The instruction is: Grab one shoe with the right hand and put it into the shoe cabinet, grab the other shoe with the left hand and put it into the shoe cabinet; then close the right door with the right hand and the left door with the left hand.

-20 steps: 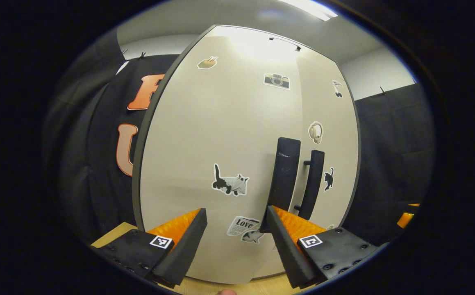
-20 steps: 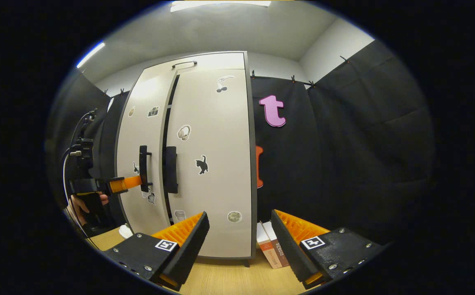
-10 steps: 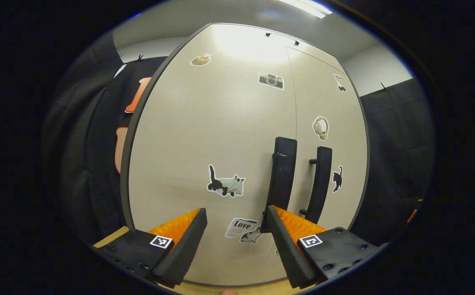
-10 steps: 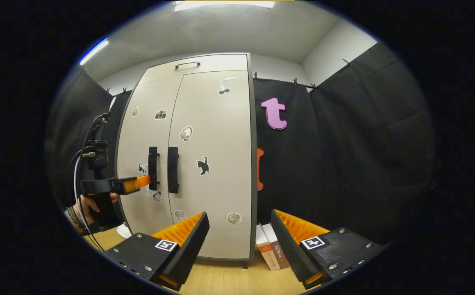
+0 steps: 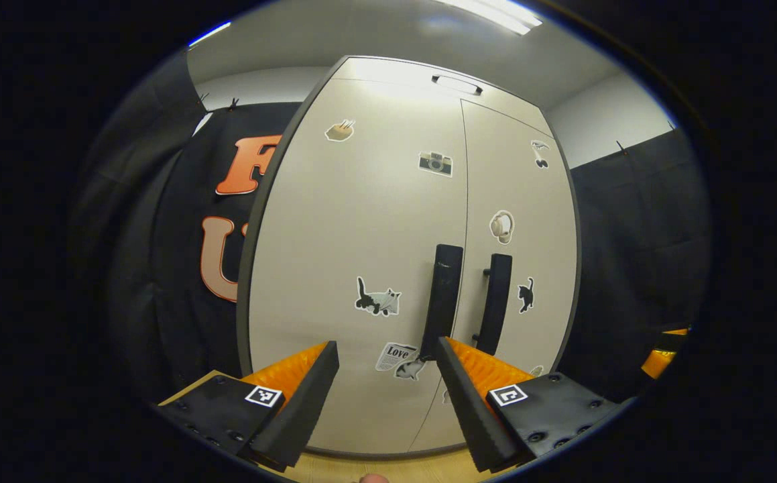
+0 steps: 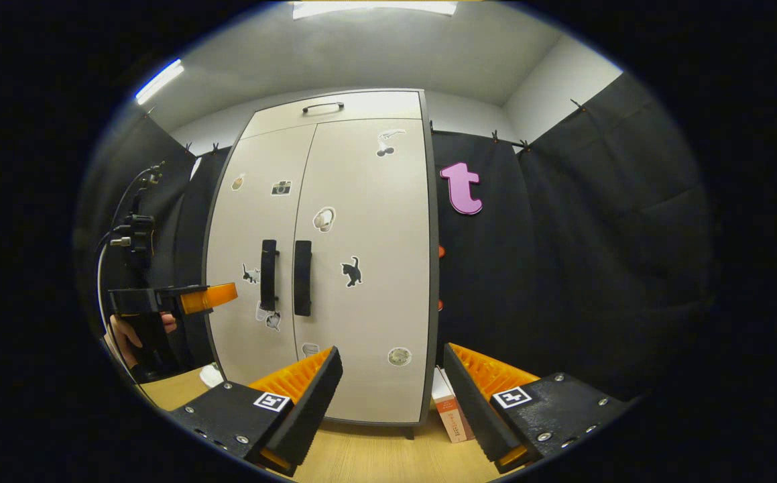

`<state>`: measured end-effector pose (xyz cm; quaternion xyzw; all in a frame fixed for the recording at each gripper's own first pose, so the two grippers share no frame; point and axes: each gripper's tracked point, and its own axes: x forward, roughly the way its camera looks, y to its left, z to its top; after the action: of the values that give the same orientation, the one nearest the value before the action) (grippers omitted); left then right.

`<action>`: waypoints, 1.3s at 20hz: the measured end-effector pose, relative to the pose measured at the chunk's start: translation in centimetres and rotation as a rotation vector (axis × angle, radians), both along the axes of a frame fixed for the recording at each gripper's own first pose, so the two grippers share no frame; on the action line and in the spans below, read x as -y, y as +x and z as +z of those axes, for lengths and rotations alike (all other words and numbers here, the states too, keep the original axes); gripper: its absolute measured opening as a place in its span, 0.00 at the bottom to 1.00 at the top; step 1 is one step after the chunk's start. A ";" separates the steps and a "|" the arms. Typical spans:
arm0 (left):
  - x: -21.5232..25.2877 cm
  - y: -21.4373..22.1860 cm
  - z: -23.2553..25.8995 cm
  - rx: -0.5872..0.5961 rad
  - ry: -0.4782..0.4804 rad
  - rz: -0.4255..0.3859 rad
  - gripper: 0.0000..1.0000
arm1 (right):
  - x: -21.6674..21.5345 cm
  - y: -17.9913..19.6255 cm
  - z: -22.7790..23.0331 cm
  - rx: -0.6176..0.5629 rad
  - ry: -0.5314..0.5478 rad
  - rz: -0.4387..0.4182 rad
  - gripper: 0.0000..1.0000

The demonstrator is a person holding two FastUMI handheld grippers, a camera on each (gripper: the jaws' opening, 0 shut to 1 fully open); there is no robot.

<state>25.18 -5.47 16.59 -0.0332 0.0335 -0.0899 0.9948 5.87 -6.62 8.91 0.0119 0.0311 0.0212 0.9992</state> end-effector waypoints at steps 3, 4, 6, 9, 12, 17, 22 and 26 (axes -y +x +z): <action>-0.8 -3.4 0.1 -0.006 0.005 0.002 0.96 | -1.2 -0.5 -0.3 0.004 0.009 0.020 0.94; -1.0 -4.5 0.1 -0.001 0.001 -0.003 0.96 | -1.7 -0.7 -0.4 0.001 0.015 0.029 0.94; -1.7 -6.6 0.2 0.030 0.009 0.010 0.96 | -2.3 -1.2 -0.7 -0.006 0.028 0.044 0.94; -2.9 -9.6 0.1 0.053 0.052 0.036 0.96 | -3.5 -2.1 -0.4 0.001 0.032 0.064 0.94; -3.2 -12.0 -0.2 0.046 0.051 0.034 0.96 | -4.3 -3.1 0.3 0.031 0.017 0.069 0.94; -3.5 -13.9 -0.8 0.035 0.039 0.038 0.96 | -6.0 -4.2 0.1 0.040 0.018 0.087 0.94; -4.5 -15.5 -0.8 0.033 0.020 0.055 0.96 | -6.5 -4.9 0.0 0.032 0.031 0.098 0.94; -5.2 -16.2 -0.9 0.033 0.022 0.072 0.96 | -6.5 -5.2 0.0 0.031 0.035 0.104 0.94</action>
<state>9.00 -0.30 15.66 -0.0220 0.0171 -0.0542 0.9981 0.68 -0.07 8.87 0.0273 0.0158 0.0739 0.9968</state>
